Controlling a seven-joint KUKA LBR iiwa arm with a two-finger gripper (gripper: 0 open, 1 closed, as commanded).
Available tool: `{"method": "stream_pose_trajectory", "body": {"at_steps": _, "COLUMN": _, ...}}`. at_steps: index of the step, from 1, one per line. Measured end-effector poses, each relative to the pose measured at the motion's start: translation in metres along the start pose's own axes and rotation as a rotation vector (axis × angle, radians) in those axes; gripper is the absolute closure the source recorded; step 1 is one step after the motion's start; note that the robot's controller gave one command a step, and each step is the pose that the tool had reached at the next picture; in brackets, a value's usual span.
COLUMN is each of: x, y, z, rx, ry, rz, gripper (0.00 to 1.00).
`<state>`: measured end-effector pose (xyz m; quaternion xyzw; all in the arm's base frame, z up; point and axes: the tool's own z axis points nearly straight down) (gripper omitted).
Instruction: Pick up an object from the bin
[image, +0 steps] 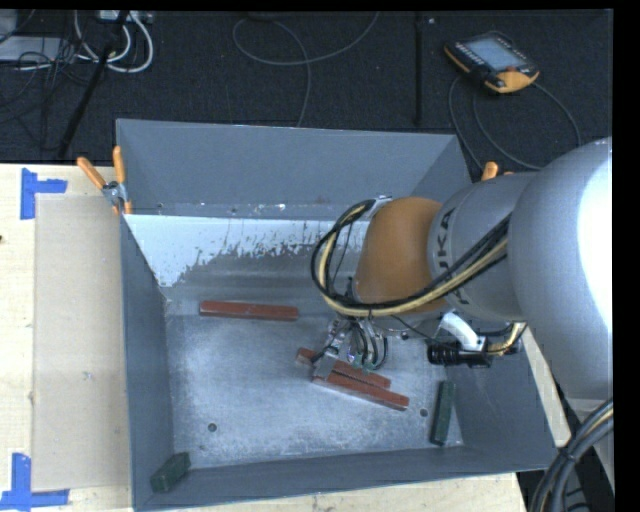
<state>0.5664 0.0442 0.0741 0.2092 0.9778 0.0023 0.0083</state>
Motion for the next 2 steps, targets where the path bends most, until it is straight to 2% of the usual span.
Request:
{"method": "stream_pose_trajectory", "body": {"at_steps": 1, "x": 0.012, "y": 0.002, "z": -0.02, "rx": 0.011, "ry": 0.022, "rz": 0.022, "gripper": 1.0}}
{"method": "stream_pose_trajectory", "body": {"at_steps": 2, "x": 0.008, "y": -0.004, "z": -0.156, "rx": 0.008, "ry": 0.015, "rz": 0.001, "gripper": 1.0}}
